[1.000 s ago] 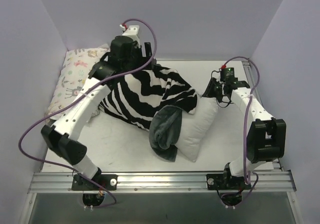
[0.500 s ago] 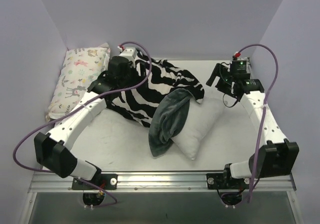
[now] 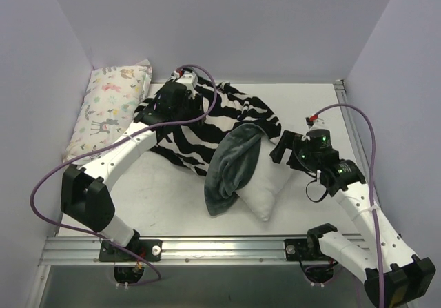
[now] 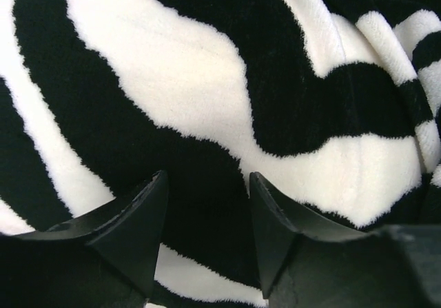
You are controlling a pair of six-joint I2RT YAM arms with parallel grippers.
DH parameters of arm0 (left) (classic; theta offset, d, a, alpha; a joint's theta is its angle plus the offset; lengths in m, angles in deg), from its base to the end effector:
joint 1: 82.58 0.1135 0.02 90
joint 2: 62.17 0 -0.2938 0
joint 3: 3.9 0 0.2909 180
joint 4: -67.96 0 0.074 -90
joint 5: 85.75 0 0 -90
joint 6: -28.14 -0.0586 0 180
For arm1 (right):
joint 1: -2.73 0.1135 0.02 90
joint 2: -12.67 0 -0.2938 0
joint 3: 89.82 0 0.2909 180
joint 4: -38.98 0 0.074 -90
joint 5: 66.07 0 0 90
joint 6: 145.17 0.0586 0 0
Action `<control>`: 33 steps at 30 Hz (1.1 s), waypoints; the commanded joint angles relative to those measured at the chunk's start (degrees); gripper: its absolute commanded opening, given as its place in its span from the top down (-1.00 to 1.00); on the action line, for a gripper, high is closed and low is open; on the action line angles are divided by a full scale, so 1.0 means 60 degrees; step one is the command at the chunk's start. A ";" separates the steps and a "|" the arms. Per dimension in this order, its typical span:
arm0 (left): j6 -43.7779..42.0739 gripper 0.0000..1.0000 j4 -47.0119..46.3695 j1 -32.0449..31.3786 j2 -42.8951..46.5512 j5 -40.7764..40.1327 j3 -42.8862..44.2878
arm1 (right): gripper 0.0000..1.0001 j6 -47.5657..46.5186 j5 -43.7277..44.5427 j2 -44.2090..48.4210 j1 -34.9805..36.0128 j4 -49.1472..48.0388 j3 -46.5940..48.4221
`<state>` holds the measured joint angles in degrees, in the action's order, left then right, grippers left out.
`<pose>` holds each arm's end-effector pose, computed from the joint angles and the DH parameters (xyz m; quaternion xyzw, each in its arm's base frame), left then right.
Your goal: Remove the pillowcase from the pillow
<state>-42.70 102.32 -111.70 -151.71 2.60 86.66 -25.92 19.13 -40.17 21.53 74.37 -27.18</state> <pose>0.3671 -0.2026 0.3396 0.0696 0.8774 -0.1825 0.4382 0.2338 0.0848 0.3400 0.0548 0.8439 0.2492 0.4719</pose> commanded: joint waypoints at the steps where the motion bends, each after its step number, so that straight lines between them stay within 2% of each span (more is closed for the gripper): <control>1: 0.0073 -0.14 -0.0462 0.0050 -0.0077 -0.0208 0.0016 | -0.88 0.0412 -0.0240 0.0500 0.0029 -0.0896 -0.0912; 5: 0.0103 0.20 -0.0433 0.0064 -0.0121 -0.0296 -0.0013 | -0.92 0.0529 -0.0752 0.0939 0.0030 -0.1306 -0.1381; 8: 0.0132 0.25 -0.0389 0.0064 -0.0209 -0.0311 0.0060 | -0.93 0.0763 -0.1280 0.1174 0.0102 -0.1585 -0.1557; 10: 0.0161 -0.19 -0.0389 0.0050 -0.0180 -0.0077 0.0104 | -0.95 0.0895 -0.1193 0.1262 0.0263 -0.1833 -0.1775; 13: 0.0191 -0.65 -0.0447 0.0020 -0.0077 0.0040 0.0148 | -0.99 0.1188 -0.1367 0.1088 0.0352 -0.2462 -0.2055; 16: 0.0176 -0.73 -0.0476 0.0005 -0.0033 0.0201 0.0119 | -1.00 0.1525 -0.1763 0.0590 0.0410 -0.3297 -0.2537; 19: 0.0220 -0.73 -0.0476 -0.0024 -0.0179 0.0216 0.0104 | -1.00 0.1745 -0.1749 -0.0069 0.0498 -0.4218 -0.2743; 22: 0.0293 -0.68 -0.0535 -0.0082 -0.0399 0.0231 0.0002 | -0.96 0.1818 -0.1428 -0.0728 0.0571 -0.4646 -0.2817; 23: 0.0293 -0.60 -0.0549 -0.0097 -0.0472 0.0246 -0.0027 | -0.91 0.1818 -0.1369 -0.0846 0.0571 -0.4835 -0.2846; 24: 0.0322 -0.54 -0.0535 -0.0112 -0.0603 0.0260 -0.0042 | -0.80 0.1804 -0.1281 -0.1006 0.0586 -0.4866 -0.2861; 25: 0.0337 -0.50 -0.0564 -0.0126 -0.0648 0.0275 -0.0086 | -0.45 0.1789 -0.1208 -0.1080 0.0572 -0.4866 -0.2818; 26: 0.0337 -0.34 -0.0593 -0.0126 -0.0750 0.0275 -0.0086 | -0.16 0.1775 -0.1149 -0.1168 0.0586 -0.4750 -0.2759; 28: 0.0367 -0.17 -0.0608 -0.0126 -0.0795 0.0275 -0.0116 | 0.38 0.1600 -0.0959 -0.1359 0.0601 -0.4545 -0.2540; 31: 0.0367 0.36 -0.0521 -0.0126 -0.0854 0.0173 -0.0043 | 1.00 0.1278 -0.0448 -0.1374 0.0601 -0.3945 -0.2145; 32: 0.0352 0.51 -0.0433 -0.0126 -0.0839 0.0071 0.0030 | 1.00 0.1218 -0.0272 -0.1374 0.0586 -0.3363 -0.2013; 33: 0.0337 0.76 -0.0200 -0.0126 -0.0853 -0.0293 0.0118 | 1.00 0.1160 -0.0110 -0.1258 0.0601 -0.3155 -0.1910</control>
<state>-40.52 99.74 -112.05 -156.08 2.73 86.57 -16.85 13.42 -47.36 24.59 49.30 -41.10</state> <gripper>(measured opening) 0.208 0.063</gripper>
